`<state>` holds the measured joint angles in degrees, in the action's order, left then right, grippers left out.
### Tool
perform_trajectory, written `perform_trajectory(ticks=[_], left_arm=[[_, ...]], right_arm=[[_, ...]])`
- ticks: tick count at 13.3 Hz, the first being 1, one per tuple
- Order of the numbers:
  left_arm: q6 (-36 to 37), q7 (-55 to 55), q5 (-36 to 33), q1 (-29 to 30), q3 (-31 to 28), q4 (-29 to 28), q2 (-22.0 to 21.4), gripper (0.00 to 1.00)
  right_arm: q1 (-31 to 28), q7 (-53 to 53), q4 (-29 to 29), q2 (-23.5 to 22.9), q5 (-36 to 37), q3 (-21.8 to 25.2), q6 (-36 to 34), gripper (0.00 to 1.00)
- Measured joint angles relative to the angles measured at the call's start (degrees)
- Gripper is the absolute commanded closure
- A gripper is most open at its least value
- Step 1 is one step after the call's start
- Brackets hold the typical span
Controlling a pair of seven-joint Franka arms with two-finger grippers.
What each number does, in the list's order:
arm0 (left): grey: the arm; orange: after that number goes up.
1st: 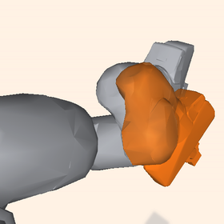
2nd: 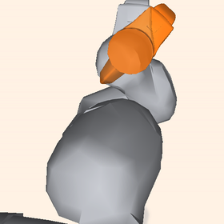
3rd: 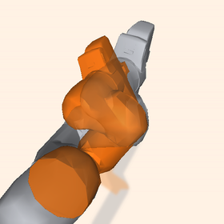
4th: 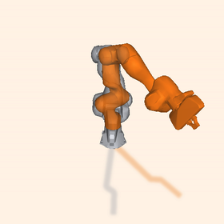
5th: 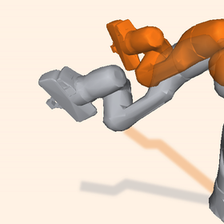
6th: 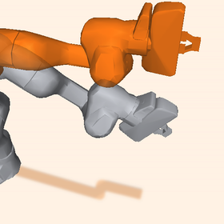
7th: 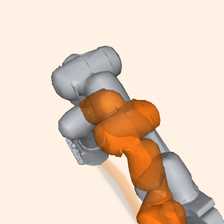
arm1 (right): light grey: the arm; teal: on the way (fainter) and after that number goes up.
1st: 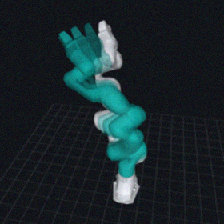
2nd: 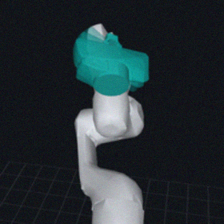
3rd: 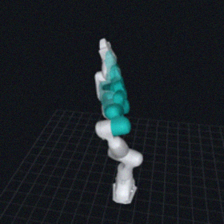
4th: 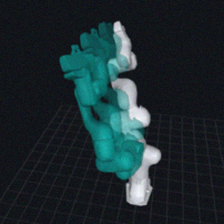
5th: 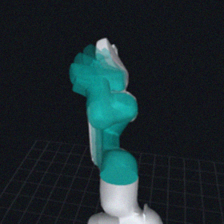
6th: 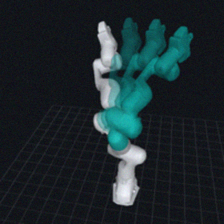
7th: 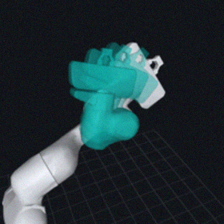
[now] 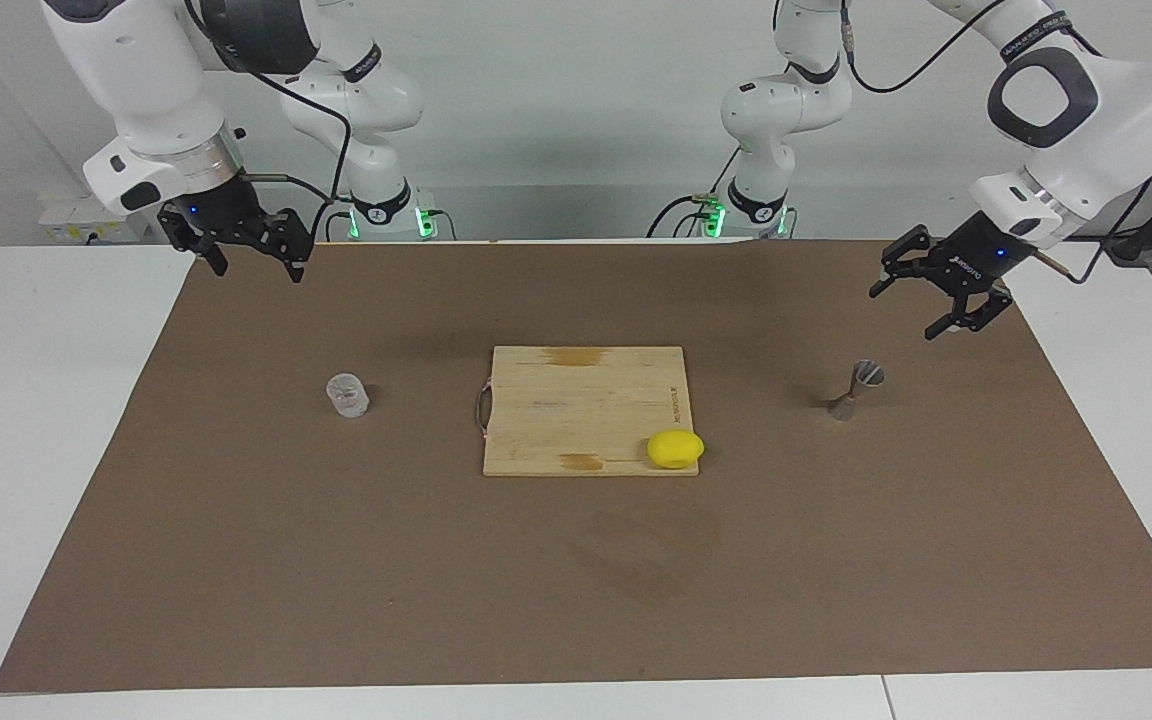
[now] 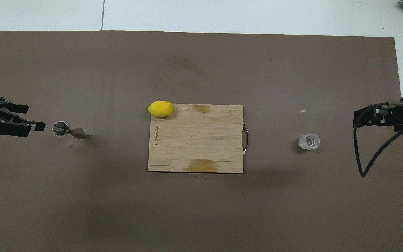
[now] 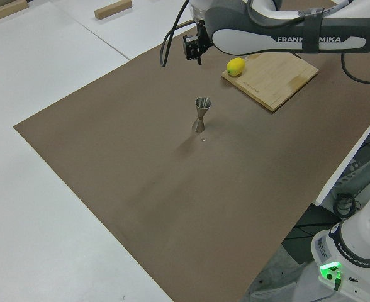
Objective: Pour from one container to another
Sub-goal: 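Move the left gripper toward the small metal cup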
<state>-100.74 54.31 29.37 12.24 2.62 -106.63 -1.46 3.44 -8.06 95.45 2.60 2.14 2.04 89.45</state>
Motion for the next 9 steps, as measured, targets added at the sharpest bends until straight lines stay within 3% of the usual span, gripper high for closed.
perform_trajectory(ticks=[9], left_arm=[[7.4, 27.8, 16.6, 8.9, -0.1, -1.2, 6.8, 0.00]], right_arm=[[0.0, 0.0, 0.2, 0.1, 0.0, 0.0, 0.0, 0.00]])
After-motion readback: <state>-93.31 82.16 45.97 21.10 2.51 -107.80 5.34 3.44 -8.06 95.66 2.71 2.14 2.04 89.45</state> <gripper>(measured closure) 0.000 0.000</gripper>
